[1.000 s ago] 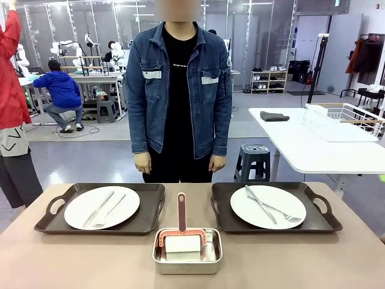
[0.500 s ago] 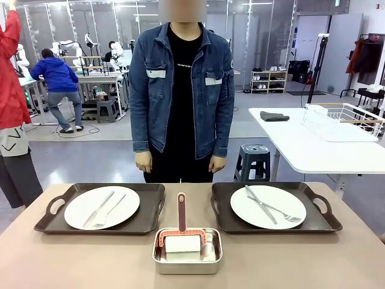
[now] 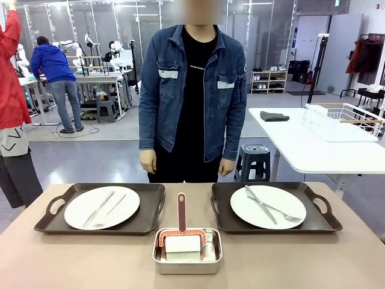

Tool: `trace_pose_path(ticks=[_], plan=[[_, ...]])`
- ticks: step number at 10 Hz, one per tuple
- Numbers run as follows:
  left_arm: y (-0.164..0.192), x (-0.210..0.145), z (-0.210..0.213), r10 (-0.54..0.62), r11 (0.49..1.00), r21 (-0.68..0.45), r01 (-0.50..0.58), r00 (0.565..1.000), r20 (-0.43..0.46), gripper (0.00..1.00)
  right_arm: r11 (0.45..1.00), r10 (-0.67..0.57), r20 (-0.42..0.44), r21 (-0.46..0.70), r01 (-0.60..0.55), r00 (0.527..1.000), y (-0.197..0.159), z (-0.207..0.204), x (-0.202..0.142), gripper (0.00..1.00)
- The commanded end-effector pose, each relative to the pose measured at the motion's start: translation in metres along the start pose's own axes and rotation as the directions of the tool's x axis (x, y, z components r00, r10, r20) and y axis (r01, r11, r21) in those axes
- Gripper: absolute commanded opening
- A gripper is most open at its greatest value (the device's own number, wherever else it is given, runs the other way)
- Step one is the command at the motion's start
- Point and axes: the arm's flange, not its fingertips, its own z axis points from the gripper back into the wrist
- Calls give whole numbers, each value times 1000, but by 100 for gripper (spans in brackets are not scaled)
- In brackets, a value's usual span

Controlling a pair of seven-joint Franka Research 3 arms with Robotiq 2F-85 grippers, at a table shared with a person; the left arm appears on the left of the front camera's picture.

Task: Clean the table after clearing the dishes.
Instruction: When the left (or right) Handle tray is removed, use the left hand (or right hand) to clean the left (or right) side of the table with the Lint Roller.

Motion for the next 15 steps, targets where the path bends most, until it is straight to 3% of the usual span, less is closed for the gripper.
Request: trace_pose_path(ticks=[1, 15], plan=[[-2, -2, 3, -5, 1000, -7, 5, 1000, 3, 100, 1000, -1, 1, 11, 1, 1000, 0, 2, -1, 100], [-2, -2, 3, -5, 1000, -7, 5, 1000, 3, 100, 1000, -1, 1, 11, 1, 1000, 0, 2, -1, 100]])
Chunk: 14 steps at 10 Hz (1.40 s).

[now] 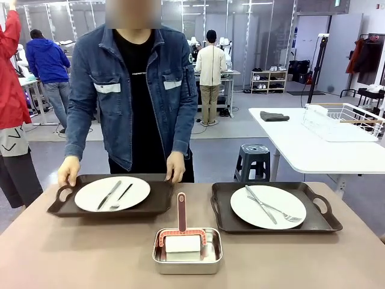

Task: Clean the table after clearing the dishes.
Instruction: When the left (or right) Handle tray is removed, use the left hand (or right hand) to clean the left (or right) side of the table with the Lint Roller.

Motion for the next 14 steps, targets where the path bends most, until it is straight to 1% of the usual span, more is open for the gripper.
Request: trace_pose_path(ticks=[1, 10, 11, 12, 13, 14], plan=[[-2, -2, 3, -5, 1000, -9, 5, 1000, 3, 100, 1000, 0, 1, 11, 0, 1000, 1, 1, -1, 100], [0, 0, 0, 0, 1000, 0, 0, 1000, 0, 100, 1000, 0, 1, 11, 0, 1000, 1, 1, -1, 100], [-22, 20, -12, -74, 997, 5, 74, 997, -32, 100, 1000, 0, 1, 11, 0, 1000, 1, 1, -1, 100], [-57, 49, -31, -178, 983, 30, 182, 979, -100, 100, 1000, 0, 1, 11, 0, 1000, 1, 1, -1, 100], [-94, 72, -53, -267, 961, 30, 274, 951, -155, 100, 1000, 0, 1, 11, 0, 1000, 1, 1, -1, 100], [-132, 91, -83, -351, 929, 33, 369, 905, -240, 100, 1000, 0, 1, 11, 0, 1000, 1, 1, -1, 100]])
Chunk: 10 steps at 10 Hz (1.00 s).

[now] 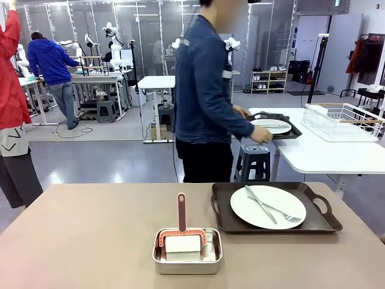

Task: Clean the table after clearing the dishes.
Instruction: When the left (or right) Handle tray is removed, use the left hand (or right hand) to clean the left (or right) side of the table with the Lint Roller.

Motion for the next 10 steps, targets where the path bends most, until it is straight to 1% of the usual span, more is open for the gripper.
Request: trace_pose_path(ticks=[1, 2, 3, 4, 5, 6, 7, 8, 9, 10], plan=[[-60, 54, -46, -204, 976, 50, 214, 966, -158, 100, 1000, 2, 3, 11, -2, 1000, 2, 2, -1, 100], [-107, 84, -94, -321, 938, 45, 344, 909, -266, 100, 1000, 2, 3, 11, -2, 1000, 2, 2, -1, 100], [-139, 100, -132, -405, 895, 36, 445, 844, -350, 100, 1000, 2, 3, 11, -2, 1000, 2, 2, -1, 100], [-171, 111, -179, -490, 841, -7, 541, 755, -435, 100, 1000, 2, 3, 11, -2, 1000, 2, 2, -1, 100], [-193, 111, -220, -550, 801, -74, 594, 681, -483, 100, 1000, 2, 3, 11, -2, 1000, 2, 2, -1, 100], [-205, 101, -255, -591, 783, -145, 605, 652, -475, 100, 1000, 2, 3, 11, -2, 1000, 2, 2, -1, 100], [-204, 86, -280, -599, 772, -183, 608, 602, -528, 100, 1000, 2, 3, 11, -2, 1000, 2, 2, -1, 100], [-201, 74, -294, -610, 761, -193, 620, 581, -538, 100, 1000, 2, 3, 11, -2, 1000, 2, 2, -1, 100], [-229, 89, -280, -598, 777, -176, 604, 622, -506, 100, 1000, 2, 3, 11, -2, 1000, 2, 2, -1, 100], [-229, 89, -280, -598, 777, -176, 604, 622, -506, 100, 1000, 2, 3, 11, -2, 1000, 2, 2, -1, 100]])
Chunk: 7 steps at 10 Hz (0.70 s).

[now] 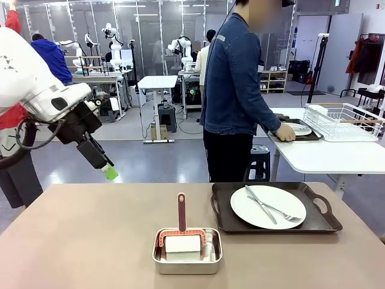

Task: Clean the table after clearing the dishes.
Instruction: When the left (or right) Handle tray is removed, use the left hand (or right hand) to clean the left (or right) side of the table with the Lint Roller.

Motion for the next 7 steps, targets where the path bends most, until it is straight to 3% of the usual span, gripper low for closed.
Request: trace_pose_path(ticks=[1, 4, 6, 7], plan=[[-6, 0, 23, 14, 1000, 26, -15, 1000, 19, 100, 1000, 5, 3, 12, -5, 1000, 3, 2, -1, 100], [-1, -2, 20, 1, 1000, 22, -1, 999, 35, 100, 1000, 5, 3, 12, -5, 1000, 3, 2, -1, 100], [24, 43, -16, -146, 989, -42, 144, 987, -67, 100, 1000, 5, 3, 12, -5, 1000, 3, 2, -1, 100], [32, 75, -28, -162, 987, -44, 157, 976, -146, 100, 1000, 5, 3, 12, -5, 1000, 3, 2, -1, 100]])
